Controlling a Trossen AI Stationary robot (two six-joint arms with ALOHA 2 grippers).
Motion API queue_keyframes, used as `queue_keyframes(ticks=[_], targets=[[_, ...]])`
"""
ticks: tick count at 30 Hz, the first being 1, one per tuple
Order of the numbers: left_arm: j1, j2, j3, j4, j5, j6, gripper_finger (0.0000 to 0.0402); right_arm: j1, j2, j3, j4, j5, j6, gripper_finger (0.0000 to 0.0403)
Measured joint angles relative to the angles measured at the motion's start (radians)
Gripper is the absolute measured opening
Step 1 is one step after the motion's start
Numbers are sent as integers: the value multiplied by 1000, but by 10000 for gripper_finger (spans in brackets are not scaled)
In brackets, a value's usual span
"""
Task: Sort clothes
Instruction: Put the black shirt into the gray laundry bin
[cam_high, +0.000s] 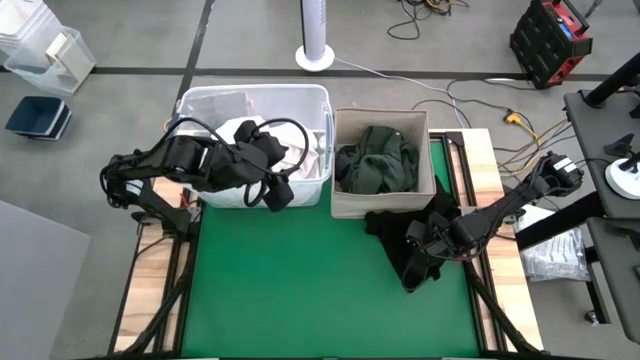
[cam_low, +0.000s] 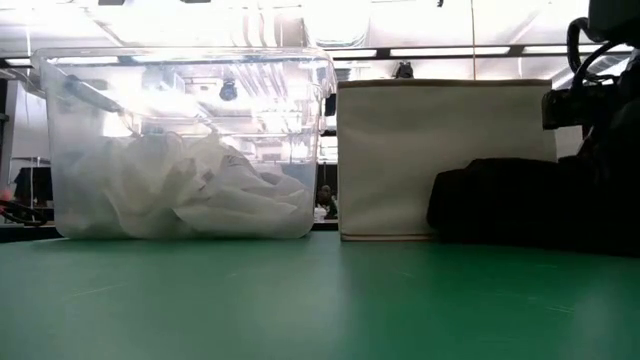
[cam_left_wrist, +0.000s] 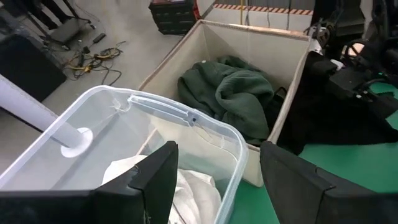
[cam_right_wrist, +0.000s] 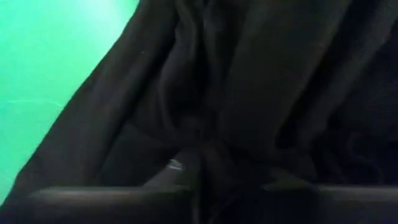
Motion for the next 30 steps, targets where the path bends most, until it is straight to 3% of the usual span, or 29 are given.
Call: queue_keyframes(ticks=[3, 9, 21, 30], targets=[[0, 0, 0, 4, -9, 0, 204, 0, 0, 8, 0, -8, -8, 24], [0, 0, -1, 7, -9, 0, 204, 0, -2, 67, 0, -37, -63, 21], [0, 0, -1, 7, -9, 0, 204, 0, -5, 330, -1, -13, -280, 19], [0, 0, -1, 7, -17, 0, 204, -1, -5, 528, -16, 70, -437, 18]])
